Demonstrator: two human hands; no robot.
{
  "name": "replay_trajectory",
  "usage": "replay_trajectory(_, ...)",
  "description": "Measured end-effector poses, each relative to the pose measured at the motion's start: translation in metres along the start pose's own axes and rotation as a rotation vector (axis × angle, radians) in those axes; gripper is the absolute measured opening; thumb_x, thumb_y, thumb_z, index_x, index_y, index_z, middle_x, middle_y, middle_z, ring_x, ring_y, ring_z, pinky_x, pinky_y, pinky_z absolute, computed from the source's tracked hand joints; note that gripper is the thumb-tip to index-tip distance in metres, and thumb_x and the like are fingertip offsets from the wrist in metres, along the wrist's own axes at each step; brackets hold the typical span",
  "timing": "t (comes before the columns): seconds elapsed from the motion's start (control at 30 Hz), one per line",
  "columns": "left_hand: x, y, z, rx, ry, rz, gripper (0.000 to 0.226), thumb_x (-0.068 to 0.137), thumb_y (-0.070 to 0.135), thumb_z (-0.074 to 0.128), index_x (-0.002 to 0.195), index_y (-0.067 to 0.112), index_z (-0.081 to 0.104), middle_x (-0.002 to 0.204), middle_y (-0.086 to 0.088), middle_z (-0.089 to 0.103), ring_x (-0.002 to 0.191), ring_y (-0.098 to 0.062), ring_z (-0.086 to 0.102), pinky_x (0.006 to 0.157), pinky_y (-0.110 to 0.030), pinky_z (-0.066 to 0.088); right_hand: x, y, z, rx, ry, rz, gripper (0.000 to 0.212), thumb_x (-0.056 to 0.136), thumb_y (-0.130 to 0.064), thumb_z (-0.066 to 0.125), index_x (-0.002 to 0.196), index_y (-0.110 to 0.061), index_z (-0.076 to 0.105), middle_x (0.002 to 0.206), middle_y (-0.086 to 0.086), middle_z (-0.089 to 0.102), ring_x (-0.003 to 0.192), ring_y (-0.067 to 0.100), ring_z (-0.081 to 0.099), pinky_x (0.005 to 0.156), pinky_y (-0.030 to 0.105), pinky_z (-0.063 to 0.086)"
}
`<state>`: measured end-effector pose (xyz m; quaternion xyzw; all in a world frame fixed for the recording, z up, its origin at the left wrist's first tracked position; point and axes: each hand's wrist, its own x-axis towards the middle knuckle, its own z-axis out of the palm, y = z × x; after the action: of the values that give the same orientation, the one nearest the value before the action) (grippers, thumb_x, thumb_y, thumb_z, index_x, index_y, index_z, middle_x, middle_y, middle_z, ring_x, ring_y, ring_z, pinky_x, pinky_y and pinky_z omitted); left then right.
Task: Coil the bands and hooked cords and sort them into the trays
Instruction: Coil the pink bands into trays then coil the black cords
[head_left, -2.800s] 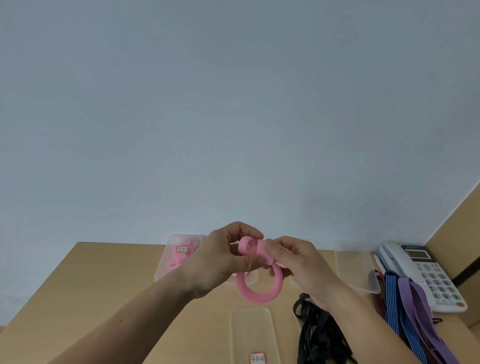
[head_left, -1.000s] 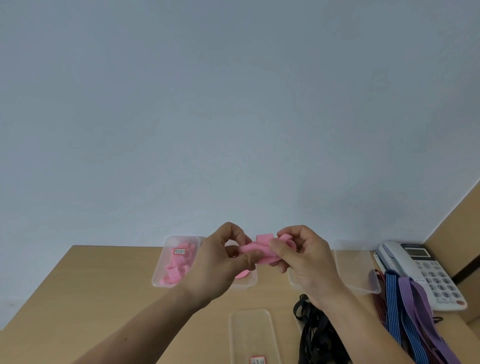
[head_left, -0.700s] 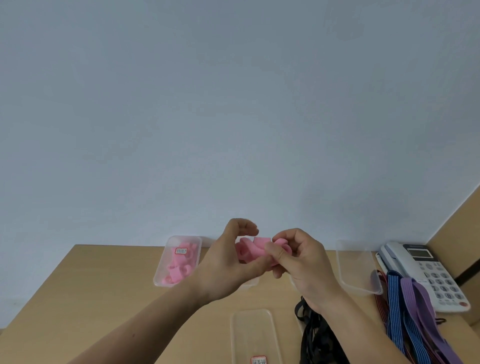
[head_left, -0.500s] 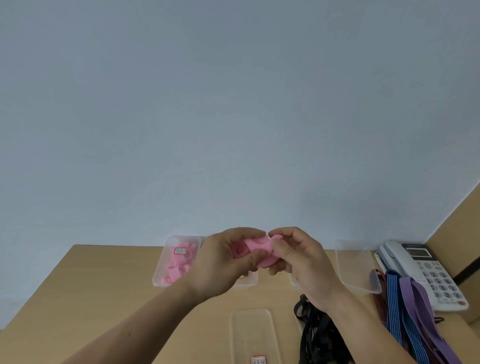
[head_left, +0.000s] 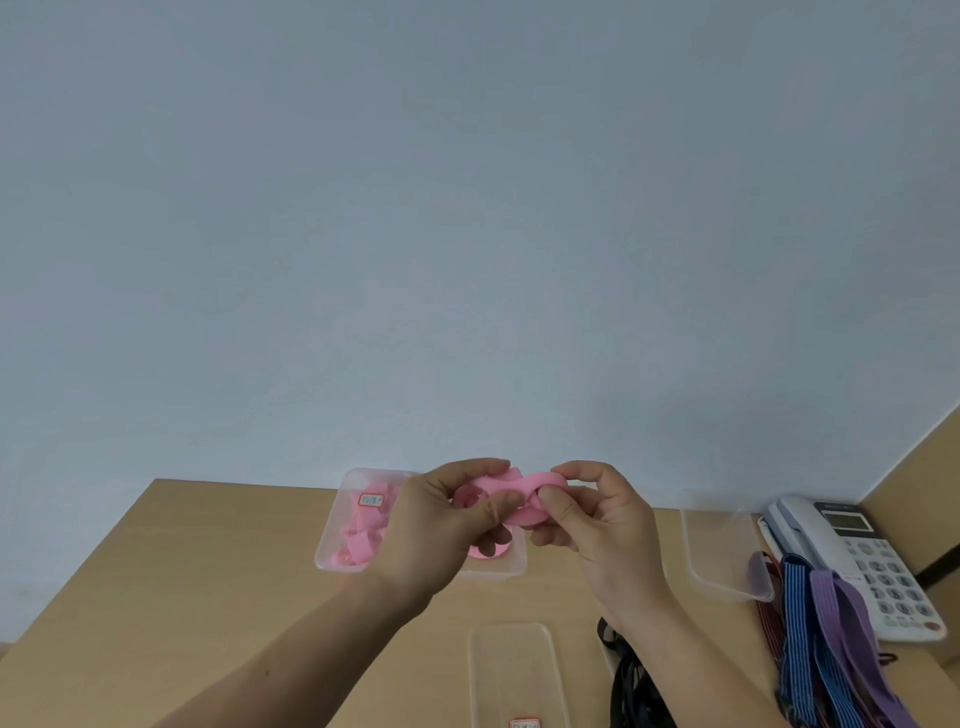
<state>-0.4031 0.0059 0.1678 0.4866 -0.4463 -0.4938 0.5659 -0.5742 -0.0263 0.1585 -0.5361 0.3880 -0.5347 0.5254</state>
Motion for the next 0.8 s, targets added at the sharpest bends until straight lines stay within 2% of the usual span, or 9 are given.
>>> replay_trajectory(0.1,0.0,-0.002,-0.008,-0.029,0.013,-0.002,0.04,0.069,0.027,0.083,0.105,0.013,0.073,0.076,-0.018,0.073,0.057,-0.023,0.064,0.054,-0.026,0.051,0.0,0.004,0.01,-0.004,0.045,-0.032,0.017,0.085,-0.005,0.071,0.092,-0.019,0.067,0.075,0.015,0.074,0.057,0.029,0.071,0.055,0.028,0.057)
replay_trajectory(0.2,0.003,-0.003,-0.016,-0.096,-0.002,-0.041,0.031,0.077,0.015,0.08,0.107,0.009,0.071,0.07,-0.014,0.071,0.057,-0.022,0.063,0.053,-0.025,0.051,0.0,0.01,0.02,-0.044,0.068,-0.068,0.022,0.084,-0.007,0.072,0.085,-0.028,0.069,0.074,0.013,0.073,0.056,0.032,0.069,0.053,0.029,0.056)
replay_trajectory(0.33,0.007,-0.004,-0.03,-0.233,-0.04,-0.149,0.027,0.083,0.007,0.075,0.11,0.005,0.068,0.066,-0.014,0.067,0.053,-0.02,0.06,0.052,-0.023,0.05,-0.004,0.018,0.033,-0.195,0.099,-0.238,0.012,0.083,-0.023,0.069,0.087,-0.034,0.068,0.076,0.003,0.073,0.053,0.022,0.069,0.054,0.028,0.056)
replay_trajectory(0.5,0.016,-0.006,-0.049,-0.302,-0.096,-0.25,0.027,0.084,0.004,0.073,0.111,0.001,0.067,0.068,-0.017,0.066,0.053,-0.021,0.059,0.053,-0.024,0.051,-0.001,0.033,0.04,-0.356,0.084,-0.407,0.01,0.087,-0.025,0.069,0.091,-0.034,0.067,0.076,-0.01,0.072,0.056,0.01,0.069,0.055,0.016,0.052)
replay_trajectory(0.6,0.023,-0.011,-0.061,-0.239,-0.168,-0.289,0.027,0.084,0.002,0.074,0.11,0.002,0.067,0.071,-0.014,0.068,0.056,-0.021,0.059,0.055,-0.025,0.052,0.001,0.04,0.04,-0.539,0.06,-0.299,0.007,0.088,-0.041,0.068,0.095,-0.041,0.067,0.083,-0.019,0.072,0.072,0.005,0.07,0.063,0.021,0.054)
replay_trajectory(0.67,0.028,-0.017,-0.068,-0.144,-0.2,-0.292,0.026,0.083,0.001,0.075,0.108,0.003,0.068,0.071,-0.012,0.069,0.056,-0.021,0.06,0.055,-0.025,0.051,0.0,0.043,0.038,-0.664,-0.014,-0.232,0.018,0.087,-0.053,0.066,0.102,-0.045,0.064,0.097,-0.022,0.07,0.085,0.005,0.068,0.071,0.025,0.054)
replay_trajectory(0.8,0.037,-0.038,-0.069,-0.046,-0.295,-0.378,0.023,0.086,0.002,0.071,0.109,0.003,0.066,0.071,-0.008,0.066,0.056,-0.018,0.058,0.051,-0.024,0.046,-0.005,0.052,0.034,-0.876,-0.181,-0.299,0.052,0.074,-0.049,0.075,0.121,-0.046,0.054,0.12,-0.034,0.052,0.109,-0.003,0.053,0.086,0.007,0.041)
